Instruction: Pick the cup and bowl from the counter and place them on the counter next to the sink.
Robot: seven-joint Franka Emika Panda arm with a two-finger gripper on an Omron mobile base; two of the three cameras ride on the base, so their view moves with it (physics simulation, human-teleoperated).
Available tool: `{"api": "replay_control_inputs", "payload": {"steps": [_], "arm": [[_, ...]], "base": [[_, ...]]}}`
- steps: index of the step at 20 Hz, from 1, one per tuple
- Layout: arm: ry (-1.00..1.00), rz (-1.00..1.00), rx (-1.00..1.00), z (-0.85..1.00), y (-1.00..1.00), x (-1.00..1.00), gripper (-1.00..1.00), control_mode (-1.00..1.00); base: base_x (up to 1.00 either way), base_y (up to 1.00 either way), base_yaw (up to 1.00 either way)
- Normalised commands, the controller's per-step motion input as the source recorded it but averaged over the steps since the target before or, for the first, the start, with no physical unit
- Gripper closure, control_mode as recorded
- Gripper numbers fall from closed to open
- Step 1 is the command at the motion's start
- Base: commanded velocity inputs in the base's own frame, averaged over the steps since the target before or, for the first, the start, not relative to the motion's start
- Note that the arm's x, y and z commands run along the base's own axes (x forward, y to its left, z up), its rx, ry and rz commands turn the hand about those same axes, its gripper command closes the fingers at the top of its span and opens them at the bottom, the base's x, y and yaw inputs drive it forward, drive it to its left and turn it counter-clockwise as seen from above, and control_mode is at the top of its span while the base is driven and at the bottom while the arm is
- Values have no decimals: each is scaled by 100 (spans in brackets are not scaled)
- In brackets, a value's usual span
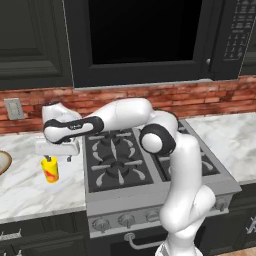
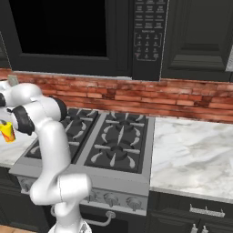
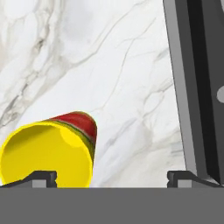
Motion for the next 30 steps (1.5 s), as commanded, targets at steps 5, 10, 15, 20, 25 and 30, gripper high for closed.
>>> {"api": "replay_control_inputs", "payload": {"steps": [5, 10, 15, 20, 25, 30], "arm": [[0, 0, 0, -23, 0, 30, -100, -100], [0, 0, 0, -25, 4, 25, -100, -100], [0, 0, 0, -28, 25, 17, -100, -100], [0, 0, 0, -26, 35, 6, -100, -100], [0, 0, 0, 0, 7, 0, -100, -100], [0, 0, 0, 0, 0, 0, 100, -100]], "base": [[0, 0, 0], [0, 0, 0], [0, 0, 0], [0, 0, 0], [0, 0, 0], [0, 0, 0]]}}
